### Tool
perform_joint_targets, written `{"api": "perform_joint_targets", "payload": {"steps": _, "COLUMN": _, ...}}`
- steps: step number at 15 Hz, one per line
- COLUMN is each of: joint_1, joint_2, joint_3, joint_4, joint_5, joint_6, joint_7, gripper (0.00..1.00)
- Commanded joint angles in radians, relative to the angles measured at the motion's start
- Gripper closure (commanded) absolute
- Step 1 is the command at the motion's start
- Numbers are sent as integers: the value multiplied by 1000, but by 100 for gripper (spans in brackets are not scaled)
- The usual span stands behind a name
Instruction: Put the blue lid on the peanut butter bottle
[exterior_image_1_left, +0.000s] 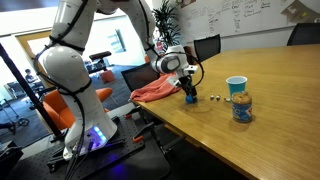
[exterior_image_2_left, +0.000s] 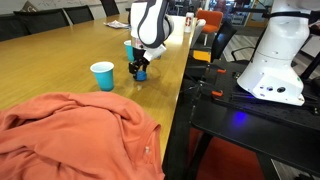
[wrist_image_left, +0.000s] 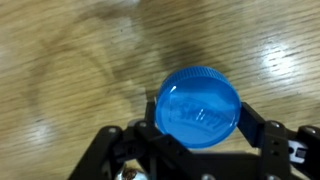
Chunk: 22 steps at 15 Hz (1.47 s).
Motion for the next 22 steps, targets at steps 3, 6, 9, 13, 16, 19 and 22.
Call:
{"api": "perform_joint_targets", "payload": {"steps": 3, "joint_1": -67, "joint_2": -255, "joint_3": -47, "joint_4": -110, "joint_5": -18, "joint_6": -25, "joint_7": 13, "gripper": 45}}
{"api": "perform_joint_targets", "payload": {"steps": 6, "joint_1": -139, "joint_2": -360, "joint_3": -84, "joint_4": -106, "joint_5": -24, "joint_6": -69, "joint_7": 19, "gripper": 45}}
{"api": "perform_joint_targets", "payload": {"steps": 9, "joint_1": -221, "joint_2": -425, "joint_3": -128, "joint_4": -66, "joint_5": -46, "joint_6": -149, "joint_7": 29, "gripper": 45}}
{"api": "perform_joint_targets", "payload": {"steps": 13, "joint_1": -340, "joint_2": -428, "joint_3": -103, "joint_4": -2, "joint_5": -18, "joint_6": -265, "joint_7": 5, "gripper": 45}}
{"api": "perform_joint_targets", "payload": {"steps": 16, "joint_1": -386, "joint_2": -386, "joint_3": -97, "joint_4": 46, "joint_5": -18, "joint_6": -316, "joint_7": 8, "gripper": 45}}
{"api": "perform_joint_targets", "payload": {"steps": 19, "joint_1": -424, "joint_2": -381, "joint_3": -47, "joint_4": 40, "joint_5": 43, "joint_6": -343, "joint_7": -55, "gripper": 45}}
{"api": "perform_joint_targets", "payload": {"steps": 22, "joint_1": -419, "joint_2": -373, "joint_3": -55, "joint_4": 26, "joint_5": 12, "joint_6": -302, "joint_7": -21, "gripper": 20}}
